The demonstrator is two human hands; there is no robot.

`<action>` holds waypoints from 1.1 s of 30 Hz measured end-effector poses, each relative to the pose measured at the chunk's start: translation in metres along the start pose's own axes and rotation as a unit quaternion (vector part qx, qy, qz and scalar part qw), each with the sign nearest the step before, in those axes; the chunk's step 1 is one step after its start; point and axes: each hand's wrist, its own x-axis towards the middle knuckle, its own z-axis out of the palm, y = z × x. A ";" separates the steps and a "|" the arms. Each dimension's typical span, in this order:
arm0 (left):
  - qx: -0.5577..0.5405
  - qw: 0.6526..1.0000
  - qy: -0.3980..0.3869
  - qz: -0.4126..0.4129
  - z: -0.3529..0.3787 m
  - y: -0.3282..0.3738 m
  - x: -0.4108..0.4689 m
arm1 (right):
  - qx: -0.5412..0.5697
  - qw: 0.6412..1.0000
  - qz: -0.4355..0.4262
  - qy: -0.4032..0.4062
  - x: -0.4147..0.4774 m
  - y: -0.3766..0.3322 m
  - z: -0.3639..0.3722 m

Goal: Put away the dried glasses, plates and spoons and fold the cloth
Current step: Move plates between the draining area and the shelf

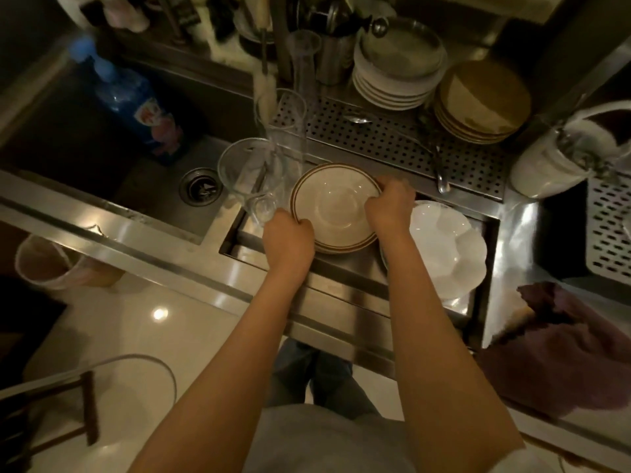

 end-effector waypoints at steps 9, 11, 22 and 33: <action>0.037 0.999 0.016 0.004 0.001 -0.005 0.000 | -0.011 0.999 -0.011 -0.032 0.003 0.000 0.016; 0.041 0.999 0.011 0.002 0.001 -0.007 0.000 | -0.006 0.999 -0.017 -0.029 0.002 0.000 0.018; 0.085 0.996 -0.014 0.031 0.003 -0.010 0.007 | -0.013 1.000 -0.012 -0.016 0.002 0.005 0.017; -0.035 0.992 -0.101 -0.065 0.007 -0.006 0.015 | 0.033 0.994 0.063 -0.080 0.011 0.006 0.018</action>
